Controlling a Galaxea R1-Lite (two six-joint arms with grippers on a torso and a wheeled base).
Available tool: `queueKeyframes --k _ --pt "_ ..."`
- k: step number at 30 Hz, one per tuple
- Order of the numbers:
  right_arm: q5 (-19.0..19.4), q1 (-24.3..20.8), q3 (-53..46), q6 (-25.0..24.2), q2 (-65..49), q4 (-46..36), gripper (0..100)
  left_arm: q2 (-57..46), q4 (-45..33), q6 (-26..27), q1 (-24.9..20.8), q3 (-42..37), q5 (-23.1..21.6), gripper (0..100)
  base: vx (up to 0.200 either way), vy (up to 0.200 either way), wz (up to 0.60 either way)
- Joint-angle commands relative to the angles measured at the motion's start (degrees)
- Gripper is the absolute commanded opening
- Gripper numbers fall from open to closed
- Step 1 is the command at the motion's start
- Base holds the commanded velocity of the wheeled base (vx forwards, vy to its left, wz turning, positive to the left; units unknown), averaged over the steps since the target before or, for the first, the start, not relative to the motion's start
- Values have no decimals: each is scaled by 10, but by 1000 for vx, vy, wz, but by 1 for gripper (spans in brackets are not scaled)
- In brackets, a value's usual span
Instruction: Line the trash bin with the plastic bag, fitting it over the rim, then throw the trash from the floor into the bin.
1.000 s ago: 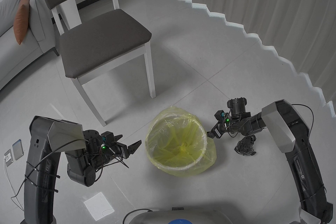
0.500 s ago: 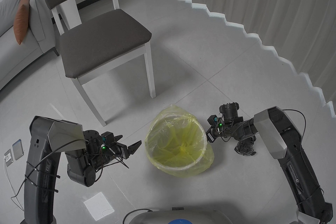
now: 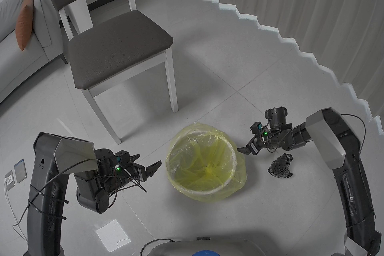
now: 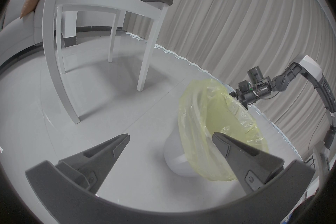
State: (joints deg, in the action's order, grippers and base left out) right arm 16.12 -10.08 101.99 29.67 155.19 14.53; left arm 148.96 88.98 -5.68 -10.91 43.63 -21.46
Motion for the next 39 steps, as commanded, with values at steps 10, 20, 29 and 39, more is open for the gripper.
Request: queueKeyframes --k 10,20,29,39 --pt "1 19 -30 5 -121 21 100 -29 8 1 -6 -28 2 100 0 0 0" --pt "1 -10 -26 7 -115 26 100 -44 9 6 -12 -51 4 100 0 0 0" --pt "1 -32 -45 8 -107 26 100 -51 9 7 -21 -66 4 100 0 0 0" --pt "-1 -50 -10 9 -55 21 100 -62 9 8 -27 -84 6 100 0 0 0"
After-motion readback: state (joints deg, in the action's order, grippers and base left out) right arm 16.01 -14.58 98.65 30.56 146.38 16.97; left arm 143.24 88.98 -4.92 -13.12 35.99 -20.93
